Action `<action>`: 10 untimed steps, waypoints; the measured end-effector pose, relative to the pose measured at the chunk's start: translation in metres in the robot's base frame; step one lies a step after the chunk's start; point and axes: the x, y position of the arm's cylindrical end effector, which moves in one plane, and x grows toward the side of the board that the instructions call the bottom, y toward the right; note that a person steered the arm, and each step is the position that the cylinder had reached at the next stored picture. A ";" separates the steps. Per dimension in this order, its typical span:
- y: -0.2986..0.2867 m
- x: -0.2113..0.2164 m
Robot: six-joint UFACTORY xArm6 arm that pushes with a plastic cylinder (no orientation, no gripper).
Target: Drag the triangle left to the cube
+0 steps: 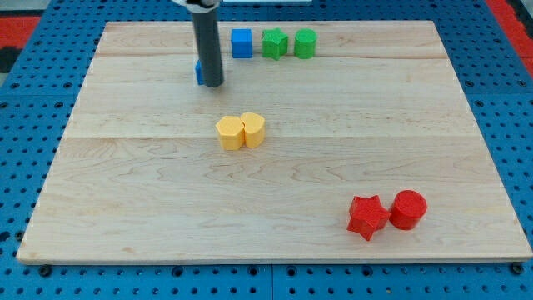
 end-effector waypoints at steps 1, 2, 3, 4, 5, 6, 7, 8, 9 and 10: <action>-0.015 -0.011; -0.012 -0.022; -0.009 -0.040; -0.009 -0.061; -0.005 -0.072; -0.005 -0.062; -0.018 -0.039; -0.074 -0.046; -0.093 -0.084; -0.080 -0.124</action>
